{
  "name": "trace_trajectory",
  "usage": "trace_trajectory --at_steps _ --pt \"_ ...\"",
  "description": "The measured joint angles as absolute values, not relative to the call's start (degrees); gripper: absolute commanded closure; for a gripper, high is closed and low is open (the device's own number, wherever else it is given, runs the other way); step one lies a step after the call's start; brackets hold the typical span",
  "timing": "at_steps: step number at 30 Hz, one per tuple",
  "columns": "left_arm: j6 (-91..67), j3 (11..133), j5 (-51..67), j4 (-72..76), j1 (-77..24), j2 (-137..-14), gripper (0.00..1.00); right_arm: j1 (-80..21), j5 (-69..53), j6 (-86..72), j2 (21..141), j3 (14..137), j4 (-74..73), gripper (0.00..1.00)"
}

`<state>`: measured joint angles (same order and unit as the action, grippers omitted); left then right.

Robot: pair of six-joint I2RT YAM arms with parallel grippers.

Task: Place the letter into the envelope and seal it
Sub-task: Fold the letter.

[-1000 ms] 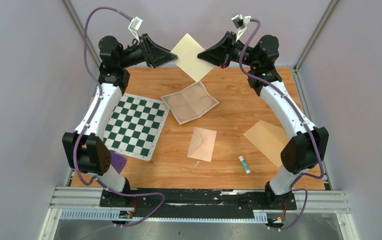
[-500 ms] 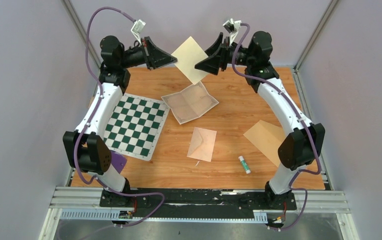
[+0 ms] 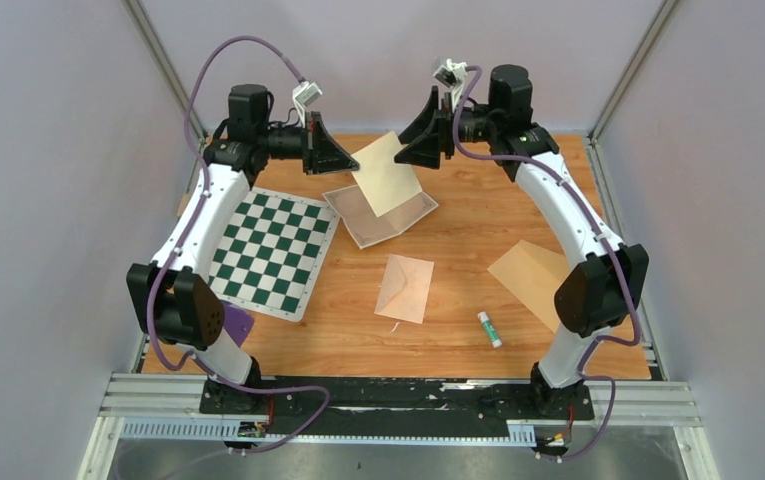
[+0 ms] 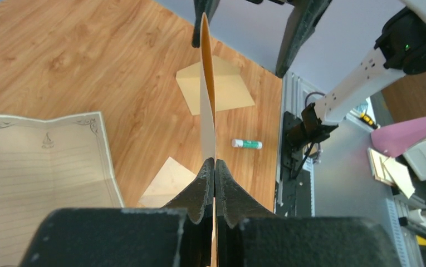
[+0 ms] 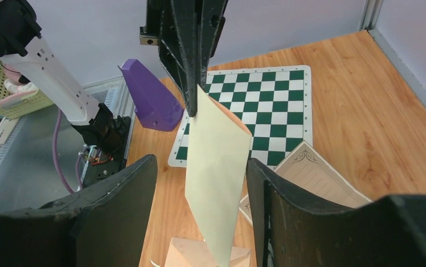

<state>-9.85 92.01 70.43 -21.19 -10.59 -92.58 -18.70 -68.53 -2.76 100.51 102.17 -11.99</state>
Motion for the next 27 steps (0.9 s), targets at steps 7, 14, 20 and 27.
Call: trace_trajectory --at_steps 7,14,20,27 --pt "0.2 96.4 70.0 -32.2 -11.9 -92.6 1.00 -19.1 -69.6 -2.8 102.3 102.4 -13.6 0.61" --pt "3.4 97.7 68.5 -35.6 -12.3 -92.6 0.82 -19.1 -71.0 -2.3 102.5 102.4 -14.2 0.99" --pt "2.5 99.4 63.2 -34.7 -12.3 -92.7 0.24 -19.1 -71.6 -3.4 102.5 102.3 -13.9 1.00" --pt "-17.3 87.3 60.6 -9.0 -12.0 -89.8 0.03 -16.4 -71.1 -21.2 102.5 99.4 2.2 1.00"
